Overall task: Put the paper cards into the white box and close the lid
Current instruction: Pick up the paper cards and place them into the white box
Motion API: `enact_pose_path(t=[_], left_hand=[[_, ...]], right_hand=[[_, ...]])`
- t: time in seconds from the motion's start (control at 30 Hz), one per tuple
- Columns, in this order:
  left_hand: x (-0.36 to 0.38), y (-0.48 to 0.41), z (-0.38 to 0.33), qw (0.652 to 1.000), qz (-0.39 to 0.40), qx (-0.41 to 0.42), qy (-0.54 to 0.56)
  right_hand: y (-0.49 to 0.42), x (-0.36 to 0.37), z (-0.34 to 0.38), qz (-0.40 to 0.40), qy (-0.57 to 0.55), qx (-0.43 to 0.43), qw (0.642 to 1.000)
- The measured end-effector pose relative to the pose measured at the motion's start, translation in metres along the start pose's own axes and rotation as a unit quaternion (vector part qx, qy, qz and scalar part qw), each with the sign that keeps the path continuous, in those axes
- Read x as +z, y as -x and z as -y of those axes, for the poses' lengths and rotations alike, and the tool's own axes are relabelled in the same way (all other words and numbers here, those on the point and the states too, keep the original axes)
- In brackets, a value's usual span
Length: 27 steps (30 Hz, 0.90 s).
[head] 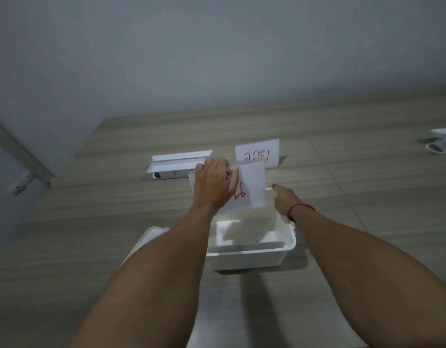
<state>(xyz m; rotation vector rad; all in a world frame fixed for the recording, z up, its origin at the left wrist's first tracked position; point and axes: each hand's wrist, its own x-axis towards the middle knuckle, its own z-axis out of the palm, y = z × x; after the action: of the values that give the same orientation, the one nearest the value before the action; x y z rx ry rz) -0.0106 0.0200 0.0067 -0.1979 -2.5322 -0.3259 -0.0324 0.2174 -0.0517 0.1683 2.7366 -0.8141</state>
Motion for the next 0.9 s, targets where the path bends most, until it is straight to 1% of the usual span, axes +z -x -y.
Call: enact_pose_path(t=[0.17,0.27,0.33,0.4,0.47,0.53,0.57,0.6,0.67,0.7,0.73,0.8,0.87,0.9], left_hand=[[0.012,0.052,-0.005,0.996,0.081,-0.023,0.033],[0.016,0.071,-0.008,0.987,0.154,-0.024,0.043],[0.018,0.082,-0.008,0.972,0.229,-0.02,0.053],[0.02,0.09,-0.006,0.948,0.308,-0.036,0.07],[0.02,0.093,-0.004,0.929,0.35,-0.07,0.097],[0.02,0.088,-0.002,0.917,0.347,-0.122,0.154],[0.018,0.084,-0.001,0.919,0.324,-0.142,0.176],[0.017,0.079,0.002,0.929,0.283,-0.153,0.182],[0.019,0.071,0.011,0.958,0.179,-0.173,0.146],[0.02,0.068,0.016,0.965,0.141,-0.192,0.111],[0.021,0.067,0.02,0.964,0.126,-0.219,0.079],[0.024,0.067,0.029,0.947,0.143,-0.284,0.038],[0.028,0.069,0.034,0.912,0.189,-0.361,0.04],[0.032,0.07,0.037,0.891,0.212,-0.397,0.061]], right_hand=[[0.005,0.001,-0.007,-0.006,-0.014,0.003,1.0],[0.007,0.003,-0.007,-0.022,-0.012,0.003,1.0],[0.007,0.005,-0.005,-0.035,-0.007,0.004,0.999],[0.008,0.006,-0.003,-0.042,-0.004,0.009,0.999],[0.009,0.006,-0.003,-0.045,-0.003,0.013,0.999],[0.011,0.005,-0.002,-0.043,-0.005,0.015,0.999],[0.012,0.005,-0.002,-0.044,-0.005,0.016,0.999],[0.013,0.005,-0.001,-0.047,-0.006,0.017,0.999],[0.013,0.005,-0.001,-0.055,-0.006,0.018,0.998],[0.013,0.006,0.0,-0.059,-0.005,0.018,0.998],[0.012,0.006,0.0,-0.061,-0.005,0.018,0.998],[0.009,0.007,0.001,-0.059,-0.005,0.02,0.998],[0.007,0.007,0.002,-0.061,-0.002,0.02,0.998],[0.006,0.008,0.003,-0.064,0.0,0.019,0.998]])
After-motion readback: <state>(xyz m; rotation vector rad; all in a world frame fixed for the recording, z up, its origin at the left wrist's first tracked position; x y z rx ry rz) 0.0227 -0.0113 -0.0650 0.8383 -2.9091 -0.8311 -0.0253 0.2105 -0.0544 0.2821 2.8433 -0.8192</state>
